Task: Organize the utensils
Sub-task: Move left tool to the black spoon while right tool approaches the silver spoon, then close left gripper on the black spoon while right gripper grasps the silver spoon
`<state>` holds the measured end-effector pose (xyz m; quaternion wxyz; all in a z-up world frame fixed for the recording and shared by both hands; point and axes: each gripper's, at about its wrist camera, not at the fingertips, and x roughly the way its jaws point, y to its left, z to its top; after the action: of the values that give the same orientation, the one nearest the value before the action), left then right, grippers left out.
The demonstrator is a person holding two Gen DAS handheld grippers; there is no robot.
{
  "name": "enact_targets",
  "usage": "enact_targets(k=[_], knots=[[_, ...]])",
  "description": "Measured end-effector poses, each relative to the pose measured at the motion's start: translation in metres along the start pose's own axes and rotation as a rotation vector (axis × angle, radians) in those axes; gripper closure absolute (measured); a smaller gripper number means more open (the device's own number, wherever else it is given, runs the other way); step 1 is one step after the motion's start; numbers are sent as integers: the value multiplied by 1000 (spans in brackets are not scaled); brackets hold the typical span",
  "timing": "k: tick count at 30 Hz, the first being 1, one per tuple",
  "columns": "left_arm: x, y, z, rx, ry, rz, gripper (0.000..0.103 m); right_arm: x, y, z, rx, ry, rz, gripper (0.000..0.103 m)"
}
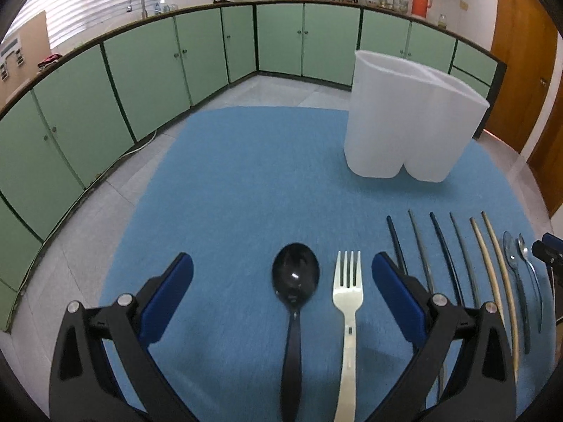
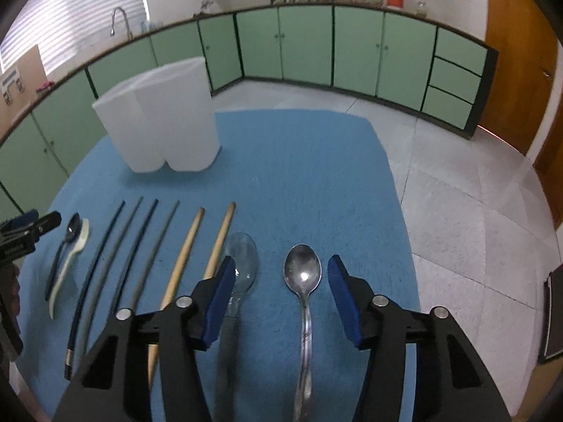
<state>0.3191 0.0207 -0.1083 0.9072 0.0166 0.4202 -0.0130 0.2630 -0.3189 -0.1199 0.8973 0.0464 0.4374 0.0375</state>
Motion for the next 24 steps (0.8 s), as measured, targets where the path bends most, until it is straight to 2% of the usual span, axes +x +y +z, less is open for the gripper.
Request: enact_targets(k=[4, 8, 17, 24], knots=[[14, -1, 1, 6, 34, -14, 9, 13, -9, 3, -35, 60, -3, 60], [27, -4, 1, -4, 75, -31, 21, 21, -17, 8, -59, 93, -23, 61], [38, 3, -3, -45, 107, -66, 25, 31, -14, 11, -89, 111, -40, 62], [37, 17, 1, -82, 102, -67, 27, 28, -17, 9, -87, 111, -32, 64]])
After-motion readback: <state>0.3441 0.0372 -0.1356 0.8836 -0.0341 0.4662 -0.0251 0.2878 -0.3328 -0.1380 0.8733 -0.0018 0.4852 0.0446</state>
